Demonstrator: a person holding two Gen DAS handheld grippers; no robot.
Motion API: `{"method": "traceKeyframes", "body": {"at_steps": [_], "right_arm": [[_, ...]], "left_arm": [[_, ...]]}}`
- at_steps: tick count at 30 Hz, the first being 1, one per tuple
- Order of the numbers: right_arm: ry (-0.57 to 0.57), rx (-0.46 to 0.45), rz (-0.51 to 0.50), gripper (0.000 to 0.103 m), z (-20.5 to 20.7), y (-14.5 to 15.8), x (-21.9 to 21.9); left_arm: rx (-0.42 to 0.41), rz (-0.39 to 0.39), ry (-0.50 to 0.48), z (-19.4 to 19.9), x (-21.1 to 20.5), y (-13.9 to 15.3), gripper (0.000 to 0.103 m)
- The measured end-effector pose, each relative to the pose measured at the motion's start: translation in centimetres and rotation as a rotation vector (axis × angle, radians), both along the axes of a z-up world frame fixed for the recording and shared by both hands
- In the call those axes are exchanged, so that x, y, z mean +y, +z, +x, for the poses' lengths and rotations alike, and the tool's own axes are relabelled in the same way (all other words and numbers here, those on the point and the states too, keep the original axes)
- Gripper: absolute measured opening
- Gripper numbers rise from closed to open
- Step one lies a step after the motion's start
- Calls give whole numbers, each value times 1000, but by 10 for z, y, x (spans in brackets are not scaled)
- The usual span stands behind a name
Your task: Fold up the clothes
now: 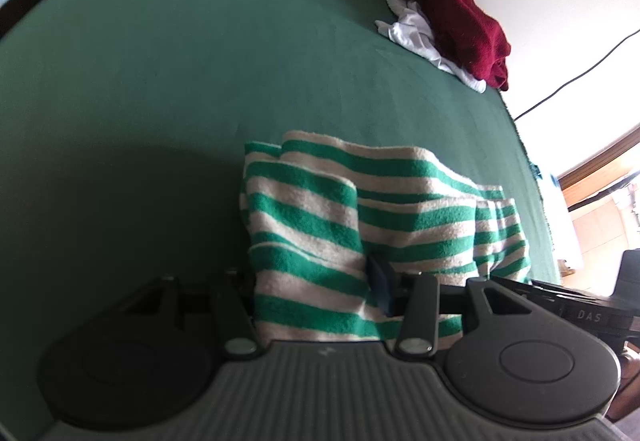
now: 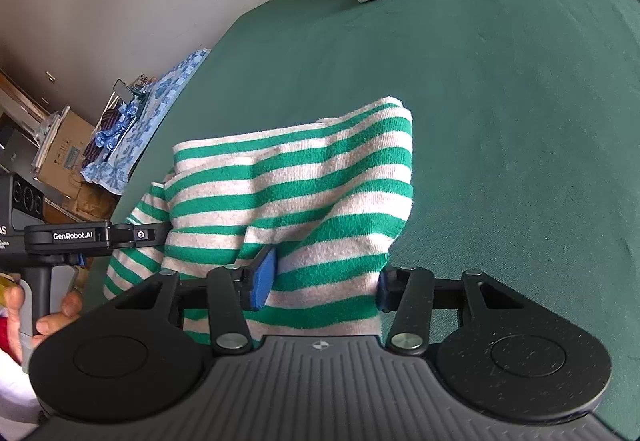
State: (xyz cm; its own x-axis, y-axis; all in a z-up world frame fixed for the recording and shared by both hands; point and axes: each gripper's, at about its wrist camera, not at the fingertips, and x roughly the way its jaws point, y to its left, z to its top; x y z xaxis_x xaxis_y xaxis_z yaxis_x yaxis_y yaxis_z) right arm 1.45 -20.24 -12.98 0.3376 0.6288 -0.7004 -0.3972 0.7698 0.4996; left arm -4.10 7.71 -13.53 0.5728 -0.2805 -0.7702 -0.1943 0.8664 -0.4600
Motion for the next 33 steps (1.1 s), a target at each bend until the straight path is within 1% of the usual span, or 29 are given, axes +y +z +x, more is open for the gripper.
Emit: {"method": "traceKeyframes", "body": {"at_steps": [5, 6, 8, 10, 12, 19, 23, 28, 31, 33], "right_arm": [[-22, -7, 14, 42, -4, -1, -1], [-28, -5, 20, 41, -4, 0, -2], [-32, -14, 21, 34, -6, 4, -1], [-31, -22, 17, 30, -9, 8, -1], [-32, -20, 21, 28, -8, 9, -3], [-39, -32, 43, 23, -12, 14, -5], [-31, -33, 72, 22, -10, 23, -6], [7, -46, 111, 20, 0, 40, 2], [31, -53, 148, 20, 17, 53, 13], [49, -56, 182, 20, 34, 64, 24]], "left_arm": [[7, 65, 11, 1, -11, 5, 48], [7, 79, 13, 1, -14, 7, 47], [5, 112, 15, 1, -19, 10, 44], [3, 152, 9, 1, -25, 15, 41], [3, 171, 8, 0, -28, 18, 40], [2, 173, 23, -1, -26, 24, 33], [-7, 162, 42, -3, -21, 33, 29], [-45, 194, 62, -1, -14, 55, 27], [-62, 205, 79, 10, 1, 73, 27], [-81, 236, 86, 21, 13, 89, 27]]}}
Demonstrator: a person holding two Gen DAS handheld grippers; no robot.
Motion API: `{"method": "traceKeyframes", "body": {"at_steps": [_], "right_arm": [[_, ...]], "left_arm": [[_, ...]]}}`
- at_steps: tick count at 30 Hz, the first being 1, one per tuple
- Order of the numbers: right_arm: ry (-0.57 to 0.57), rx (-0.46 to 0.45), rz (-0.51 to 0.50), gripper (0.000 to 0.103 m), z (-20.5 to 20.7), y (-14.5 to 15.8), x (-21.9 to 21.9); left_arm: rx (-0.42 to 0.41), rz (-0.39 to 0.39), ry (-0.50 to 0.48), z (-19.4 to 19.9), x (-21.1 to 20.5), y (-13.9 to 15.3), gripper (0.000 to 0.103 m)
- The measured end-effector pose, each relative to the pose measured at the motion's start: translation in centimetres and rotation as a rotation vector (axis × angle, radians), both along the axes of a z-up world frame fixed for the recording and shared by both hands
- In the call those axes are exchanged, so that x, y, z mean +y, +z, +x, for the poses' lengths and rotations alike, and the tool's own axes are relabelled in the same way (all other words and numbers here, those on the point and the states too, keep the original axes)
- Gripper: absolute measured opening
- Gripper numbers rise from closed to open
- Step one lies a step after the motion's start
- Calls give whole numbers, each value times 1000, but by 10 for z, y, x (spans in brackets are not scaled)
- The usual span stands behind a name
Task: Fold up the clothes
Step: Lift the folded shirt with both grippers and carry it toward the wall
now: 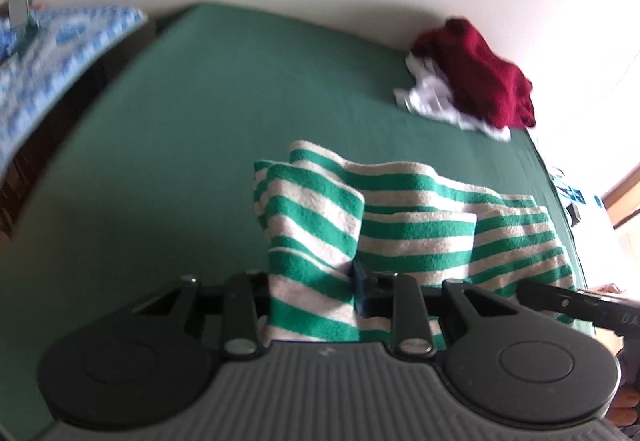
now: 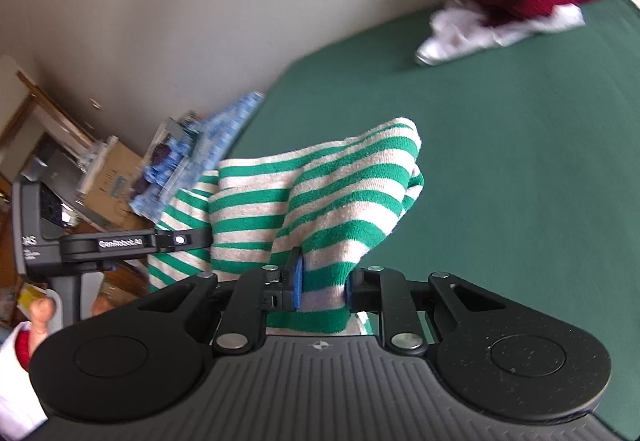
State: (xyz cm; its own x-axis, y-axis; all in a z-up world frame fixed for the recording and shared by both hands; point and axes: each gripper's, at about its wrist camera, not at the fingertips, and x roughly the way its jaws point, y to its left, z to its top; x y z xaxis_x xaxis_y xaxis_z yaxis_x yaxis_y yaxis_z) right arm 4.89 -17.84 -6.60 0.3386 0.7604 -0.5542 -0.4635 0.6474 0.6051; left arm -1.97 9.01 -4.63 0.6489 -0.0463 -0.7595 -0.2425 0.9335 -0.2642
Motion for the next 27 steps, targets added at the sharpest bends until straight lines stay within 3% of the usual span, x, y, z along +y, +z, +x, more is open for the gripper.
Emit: {"method": "traceKeyframes", "body": {"at_steps": [7, 12, 20, 25, 27], "right_arm": [[-5, -56, 64, 20, 78, 41, 66], [-70, -67, 93, 20, 151, 48, 120], [-187, -97, 51, 20, 242, 18, 198], [-224, -128, -74, 19, 280, -2, 234], [-233, -148, -145, 19, 290, -9, 245]], "left_arm": [[-73, 117, 0, 75, 58, 55, 27], [-94, 143, -22, 156, 116, 66, 27], [-90, 168, -67, 275, 192, 31, 27], [-70, 213, -82, 324, 209, -2, 23], [-69, 242, -91, 338, 212, -14, 15]]}}
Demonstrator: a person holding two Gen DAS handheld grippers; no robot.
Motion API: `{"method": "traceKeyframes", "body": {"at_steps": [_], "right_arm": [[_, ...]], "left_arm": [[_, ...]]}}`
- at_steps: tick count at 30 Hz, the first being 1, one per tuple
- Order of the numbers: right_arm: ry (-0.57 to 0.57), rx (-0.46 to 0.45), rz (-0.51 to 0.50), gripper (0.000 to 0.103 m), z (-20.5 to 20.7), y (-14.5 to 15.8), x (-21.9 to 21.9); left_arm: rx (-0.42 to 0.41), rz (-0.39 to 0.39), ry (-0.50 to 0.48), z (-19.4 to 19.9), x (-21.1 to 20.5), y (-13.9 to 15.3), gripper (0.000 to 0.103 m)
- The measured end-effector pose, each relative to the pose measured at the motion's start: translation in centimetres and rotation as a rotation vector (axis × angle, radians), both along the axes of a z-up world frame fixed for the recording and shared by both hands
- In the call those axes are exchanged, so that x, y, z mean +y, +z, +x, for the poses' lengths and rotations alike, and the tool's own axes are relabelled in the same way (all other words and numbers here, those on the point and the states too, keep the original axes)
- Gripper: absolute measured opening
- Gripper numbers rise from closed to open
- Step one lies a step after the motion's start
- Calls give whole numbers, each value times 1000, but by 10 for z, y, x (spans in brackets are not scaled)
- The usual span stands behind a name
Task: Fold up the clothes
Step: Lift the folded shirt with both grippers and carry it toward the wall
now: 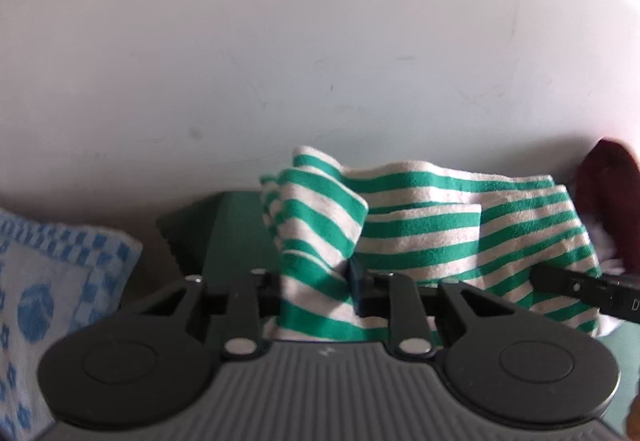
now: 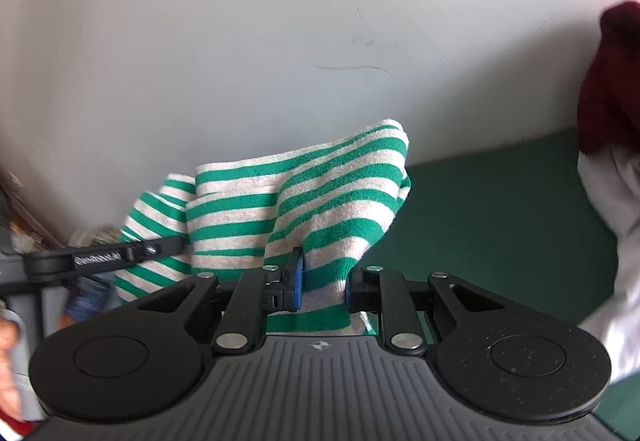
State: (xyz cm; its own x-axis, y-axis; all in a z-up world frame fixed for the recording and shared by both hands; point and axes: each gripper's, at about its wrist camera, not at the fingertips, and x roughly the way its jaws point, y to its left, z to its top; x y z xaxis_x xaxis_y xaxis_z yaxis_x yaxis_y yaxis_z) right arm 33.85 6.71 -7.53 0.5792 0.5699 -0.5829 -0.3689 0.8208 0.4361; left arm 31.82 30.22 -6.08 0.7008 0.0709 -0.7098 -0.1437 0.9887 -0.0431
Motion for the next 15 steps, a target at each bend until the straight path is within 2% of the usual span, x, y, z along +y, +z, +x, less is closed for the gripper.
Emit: {"method": "traceKeyframes", "body": {"at_steps": [2, 7, 10, 11, 13, 15], "right_arm": [[-14, -13, -68, 16, 8, -7, 9], [-40, -17, -159, 16, 19, -21, 15], [-9, -33, -243, 22, 22, -23, 17], [-8, -47, -260, 25, 20, -21, 15], [-37, -96, -257, 30, 11, -11, 0], [-69, -152, -240, 36, 0, 0, -13]], "left_arm": [[-3, 17, -4, 12, 5, -10, 15], [40, 6, -2, 29, 14, -31, 16], [36, 31, -19, 26, 17, -35, 23], [34, 59, -25, 25, 17, -34, 32], [15, 107, -41, 14, 17, -29, 32], [-39, 149, -46, -5, 16, -17, 31]]}}
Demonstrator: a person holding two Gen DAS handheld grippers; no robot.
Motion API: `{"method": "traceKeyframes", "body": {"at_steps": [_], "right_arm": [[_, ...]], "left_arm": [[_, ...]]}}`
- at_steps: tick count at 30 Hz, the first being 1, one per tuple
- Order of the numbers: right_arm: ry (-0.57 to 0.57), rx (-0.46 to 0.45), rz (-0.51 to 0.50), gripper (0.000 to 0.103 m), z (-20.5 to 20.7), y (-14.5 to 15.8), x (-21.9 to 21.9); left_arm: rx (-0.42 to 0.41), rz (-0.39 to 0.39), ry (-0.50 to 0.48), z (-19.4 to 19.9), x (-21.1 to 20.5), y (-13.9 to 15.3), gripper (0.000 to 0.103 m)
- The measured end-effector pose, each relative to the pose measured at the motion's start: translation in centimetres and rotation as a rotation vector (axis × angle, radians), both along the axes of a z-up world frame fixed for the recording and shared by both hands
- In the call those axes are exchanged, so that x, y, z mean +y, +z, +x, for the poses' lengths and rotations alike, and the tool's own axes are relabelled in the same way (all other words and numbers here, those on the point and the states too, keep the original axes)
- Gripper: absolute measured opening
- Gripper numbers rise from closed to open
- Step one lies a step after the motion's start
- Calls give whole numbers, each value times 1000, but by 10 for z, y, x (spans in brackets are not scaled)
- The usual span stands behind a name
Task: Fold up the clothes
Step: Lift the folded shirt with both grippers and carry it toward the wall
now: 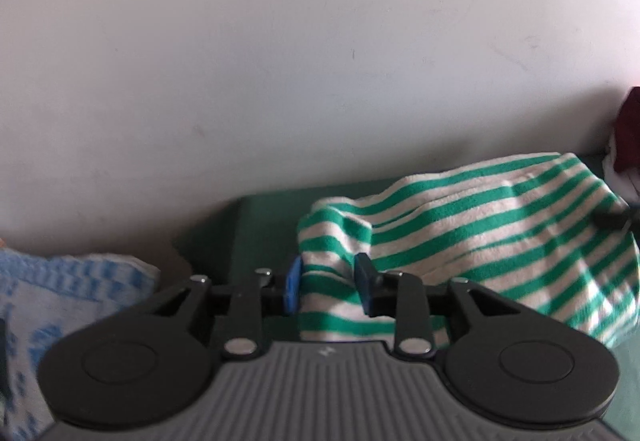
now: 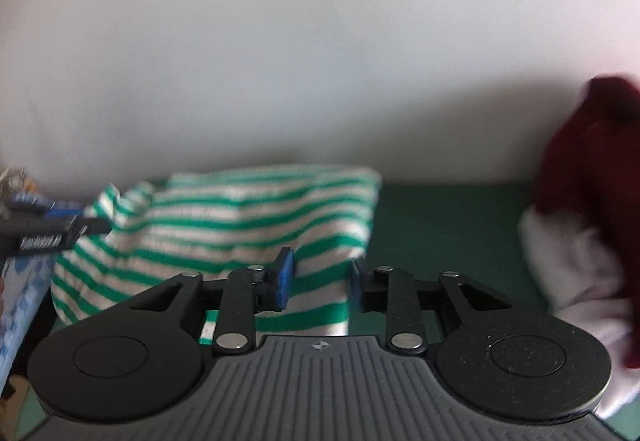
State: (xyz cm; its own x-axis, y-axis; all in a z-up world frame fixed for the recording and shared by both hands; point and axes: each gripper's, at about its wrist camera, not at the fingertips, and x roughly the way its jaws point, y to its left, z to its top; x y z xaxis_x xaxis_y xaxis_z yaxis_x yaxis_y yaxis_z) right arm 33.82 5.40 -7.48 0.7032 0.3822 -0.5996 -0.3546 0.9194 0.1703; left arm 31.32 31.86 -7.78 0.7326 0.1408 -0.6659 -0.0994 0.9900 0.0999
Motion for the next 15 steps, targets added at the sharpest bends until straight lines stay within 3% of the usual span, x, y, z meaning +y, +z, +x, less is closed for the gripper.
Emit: {"method": "traceKeyframes", "body": {"at_steps": [1, 4, 7, 11, 14, 15], "right_arm": [[-12, -31, 9, 37, -6, 6, -7], [102, -58, 43, 29, -24, 12, -7], [193, -2, 18, 24, -32, -1, 14], [99, 109, -36, 24, -28, -32, 23], [66, 136, 13, 23, -26, -38, 12], [52, 141, 12, 23, -27, -36, 10]], "left_arm": [[-34, 7, -6, -10, 2, 5, 31], [-90, -17, -43, -34, 1, 15, 30], [-35, -52, -94, -33, -14, 7, 33], [39, -28, -34, -18, -12, -28, 39], [46, -38, 4, -15, 3, -44, 64], [43, -25, 5, -16, 2, -43, 66]]}}
